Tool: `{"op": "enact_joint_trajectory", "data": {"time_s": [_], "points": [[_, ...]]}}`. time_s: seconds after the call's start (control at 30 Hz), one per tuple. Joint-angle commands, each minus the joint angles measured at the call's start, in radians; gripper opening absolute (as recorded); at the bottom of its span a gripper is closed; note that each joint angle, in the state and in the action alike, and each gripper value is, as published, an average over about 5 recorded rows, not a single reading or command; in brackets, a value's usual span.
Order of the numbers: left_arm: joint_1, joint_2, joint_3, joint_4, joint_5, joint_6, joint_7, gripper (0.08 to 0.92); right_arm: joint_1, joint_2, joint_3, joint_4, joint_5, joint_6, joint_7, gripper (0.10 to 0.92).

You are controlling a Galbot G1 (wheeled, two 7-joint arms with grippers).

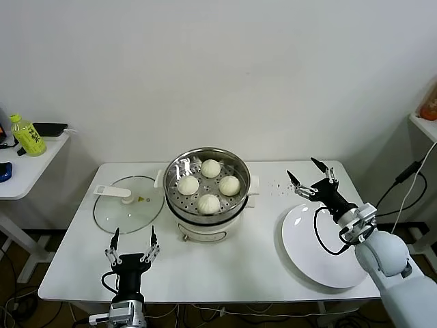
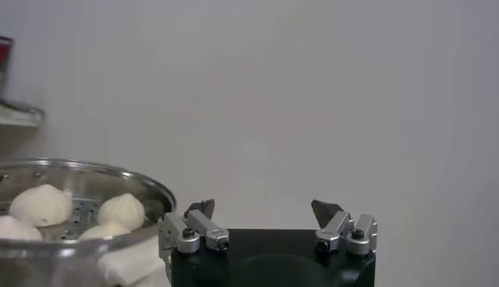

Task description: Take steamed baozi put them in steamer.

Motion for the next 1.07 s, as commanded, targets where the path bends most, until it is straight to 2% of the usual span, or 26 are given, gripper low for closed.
{"op": "enact_joint_trajectory", "data": {"time_s": [0.03,0.33,1.07], "points": [[-0.009,-0.038,-0.022,-0.012,-0.008,0.027,0.027,0.823,-0.334,0.164,0.12,0.006,0.027,0.168,0.113,0.823],[-0.013,-0.036,-0.031,-0.011,-0.025,0.03,0.032,0.823,-0.39,0.21,0.089,0.0,0.033,0.224,0.09,0.823],[-0.007,-0.037,-0.03,-0.001,-0.056,-0.023,0.06,0.823,-0.375,0.244,0.086,-0.007,0.046,0.23,0.087,0.823]]}}
